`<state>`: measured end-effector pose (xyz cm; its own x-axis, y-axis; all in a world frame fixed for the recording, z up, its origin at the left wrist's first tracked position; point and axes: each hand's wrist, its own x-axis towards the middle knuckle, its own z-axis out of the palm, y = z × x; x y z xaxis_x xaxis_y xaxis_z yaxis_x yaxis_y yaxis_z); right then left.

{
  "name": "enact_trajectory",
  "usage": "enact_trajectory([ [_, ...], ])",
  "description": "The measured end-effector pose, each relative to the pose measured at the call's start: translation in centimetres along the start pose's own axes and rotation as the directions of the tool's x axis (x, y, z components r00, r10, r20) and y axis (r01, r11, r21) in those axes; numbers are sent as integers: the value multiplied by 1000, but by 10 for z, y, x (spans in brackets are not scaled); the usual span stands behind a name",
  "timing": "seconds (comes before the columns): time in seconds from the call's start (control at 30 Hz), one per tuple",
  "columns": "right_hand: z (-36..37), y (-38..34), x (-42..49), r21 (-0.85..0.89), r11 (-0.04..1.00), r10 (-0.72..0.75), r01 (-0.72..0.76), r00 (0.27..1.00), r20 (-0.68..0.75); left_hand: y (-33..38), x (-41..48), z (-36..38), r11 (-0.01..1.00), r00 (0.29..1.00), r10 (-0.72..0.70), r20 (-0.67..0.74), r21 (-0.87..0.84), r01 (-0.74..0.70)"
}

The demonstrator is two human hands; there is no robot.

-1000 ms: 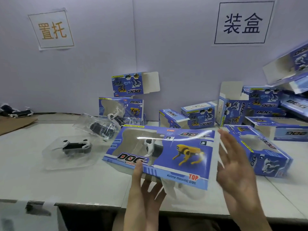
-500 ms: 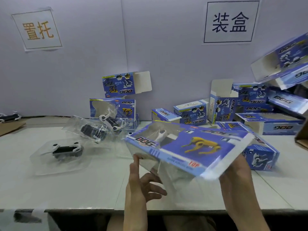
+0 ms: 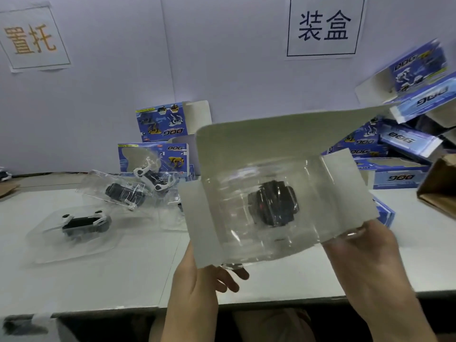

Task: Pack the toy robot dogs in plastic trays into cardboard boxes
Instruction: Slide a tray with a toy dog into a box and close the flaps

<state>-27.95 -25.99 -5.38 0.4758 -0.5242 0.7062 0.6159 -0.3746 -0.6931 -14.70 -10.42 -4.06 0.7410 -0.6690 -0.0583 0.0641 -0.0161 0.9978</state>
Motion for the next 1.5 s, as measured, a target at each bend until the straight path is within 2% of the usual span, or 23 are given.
enact_trajectory([
  [0.07,4,-3,1,-67,998,-24,20,998,-60,-3,2,-2,997,995,71,-74,27,-70],
  [0.17,10,-2,4,-90,996,-37,25,990,-133,-5,-2,4,976,969,198,-145,-57,-208],
  [0.2,13,-2,5,-116,993,-40,20,985,-168,-6,-4,4,973,968,203,-145,-81,-216],
  [0.3,12,2,7,-186,983,-50,12,978,-204,-21,2,2,970,969,239,-69,66,-234],
  [0.37,11,9,9,-272,960,-1,-61,975,-220,-30,5,2,963,979,205,2,178,-202],
  [0.47,7,24,10,-398,887,160,-233,965,-208,-45,9,4,909,991,29,131,409,-80],
  [0.5,7,26,10,-422,867,196,-265,960,-199,-50,10,2,869,987,-17,160,490,-64],
  [0.57,4,29,10,-451,850,209,-274,960,-188,-58,15,-3,831,988,-17,153,552,-71],
  [0.67,2,27,11,-477,840,199,-257,965,-170,-64,25,-6,840,990,140,3,529,-121],
  [0.73,-1,26,10,-446,859,207,-250,968,-143,-69,34,-4,876,968,244,-59,442,-194],
  [0.83,-6,26,9,-386,890,231,-243,970,-79,-78,46,6,937,957,291,5,200,-286],
  [0.9,-11,22,10,-322,913,219,-250,967,-130,-87,52,13,954,955,285,77,70,-290],
  [0.97,-14,7,19,-347,923,80,-169,964,-255,-95,56,18,954,954,292,70,51,-295],
  [1.03,-11,-20,38,-414,910,-113,-11,956,-273,-99,58,21,951,951,305,44,50,-307],
  [1.1,-1,-51,64,-427,894,-216,133,965,-152,-101,59,22,948,949,313,29,46,-314],
  [1.13,7,-63,78,-421,889,-222,179,973,-55,-102,59,22,947,949,315,22,50,-316],
  [1.23,30,-82,128,-428,893,-51,140,976,212,-102,58,24,942,944,329,-5,65,-328],
  [1.3,41,-74,152,-535,843,166,52,921,351,-103,59,26,940,942,335,-20,78,-333],
  [1.37,46,-50,158,-725,687,433,48,774,461,-103,59,26,937,939,343,-36,85,-339],
  [1.43,44,-17,145,-850,517,662,99,584,470,-104,60,25,932,933,358,-50,86,-353],
  [1.47,42,-4,138,-876,465,714,127,532,456,-104,60,26,929,930,364,-55,89,-359],
  [1.5,40,3,131,-883,452,729,129,517,449,-104,60,26,926,927,371,-56,96,-365],
])
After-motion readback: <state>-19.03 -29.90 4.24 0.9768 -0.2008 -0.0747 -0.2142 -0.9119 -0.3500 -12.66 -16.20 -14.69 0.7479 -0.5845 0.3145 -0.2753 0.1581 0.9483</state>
